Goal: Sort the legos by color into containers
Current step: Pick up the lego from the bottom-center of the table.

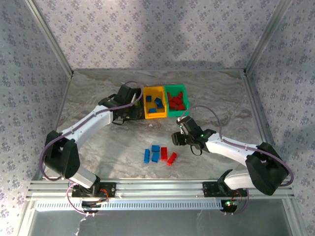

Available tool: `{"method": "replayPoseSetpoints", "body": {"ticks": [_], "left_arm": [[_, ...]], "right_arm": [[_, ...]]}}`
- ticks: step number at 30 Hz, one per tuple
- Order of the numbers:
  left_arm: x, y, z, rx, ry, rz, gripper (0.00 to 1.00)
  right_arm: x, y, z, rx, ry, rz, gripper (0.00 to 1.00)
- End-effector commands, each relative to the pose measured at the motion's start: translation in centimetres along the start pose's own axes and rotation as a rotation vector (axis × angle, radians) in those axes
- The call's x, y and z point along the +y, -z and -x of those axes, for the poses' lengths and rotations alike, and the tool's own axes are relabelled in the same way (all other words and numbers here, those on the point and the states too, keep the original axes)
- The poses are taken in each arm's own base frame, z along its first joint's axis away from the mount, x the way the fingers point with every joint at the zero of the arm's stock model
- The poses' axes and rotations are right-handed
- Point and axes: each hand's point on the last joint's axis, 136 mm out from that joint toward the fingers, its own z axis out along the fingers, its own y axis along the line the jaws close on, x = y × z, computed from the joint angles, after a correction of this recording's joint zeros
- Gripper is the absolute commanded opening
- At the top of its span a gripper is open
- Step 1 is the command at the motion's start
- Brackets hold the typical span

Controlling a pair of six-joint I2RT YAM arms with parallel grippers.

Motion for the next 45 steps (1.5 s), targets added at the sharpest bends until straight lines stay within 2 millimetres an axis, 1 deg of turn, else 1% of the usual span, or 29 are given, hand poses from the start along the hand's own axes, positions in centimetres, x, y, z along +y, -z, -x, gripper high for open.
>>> {"method": "replayPoseSetpoints", "body": {"ticks": [1, 7, 11, 13, 18, 21, 25, 32, 38, 41, 45], "left_arm": [[-0.8, 1.5, 0.7, -0.081, 0.022, -0.065, 0.60], [-1.0, 1.2, -2.1, -0.056, 0.030, -0.118, 0.60], [-1.3, 0.7, -3.5, -0.047, 0.030, -0.137, 0.60], [-1.7, 0.3, -4.2, -0.047, 0.024, -0.147, 0.59], [-2.2, -0.2, -5.2, -0.044, 0.025, -0.159, 0.59], [-2.4, -0.4, -5.7, -0.043, 0.030, -0.166, 0.59], [-3.4, -0.7, -6.4, -0.029, 0.016, -0.194, 0.59], [-3.9, -1.2, -7.2, -0.013, -0.007, -0.185, 0.59], [-3.9, -1.5, -7.5, -0.006, -0.004, -0.186, 0.59], [-3.8, -1.5, -7.5, -0.007, -0.008, -0.180, 0.59], [-3.8, -1.5, -7.6, -0.009, -0.003, -0.181, 0.59]], "right_arm": [[0.6, 1.2, -0.2, 0.043, -0.041, 0.023, 0.55], [2.5, 1.4, -2.0, 0.102, -0.082, 0.066, 0.55], [4.5, 1.5, -2.2, 0.114, -0.078, 0.095, 0.55], [5.5, 1.4, -2.3, 0.130, -0.072, 0.108, 0.57], [7.0, 0.8, -3.0, 0.169, -0.033, 0.095, 0.59], [7.5, -0.1, -3.7, 0.210, 0.000, 0.067, 0.60], [8.3, -1.0, -4.4, 0.242, 0.048, 0.017, 0.59], [7.7, -1.7, -5.3, 0.272, 0.111, -0.108, 0.59], [7.8, -2.0, -6.3, 0.295, 0.098, -0.091, 0.54], [7.2, -2.0, -7.0, 0.311, 0.072, -0.110, 0.52], [6.3, -1.3, -7.8, 0.322, 0.060, -0.121, 0.52]]}}
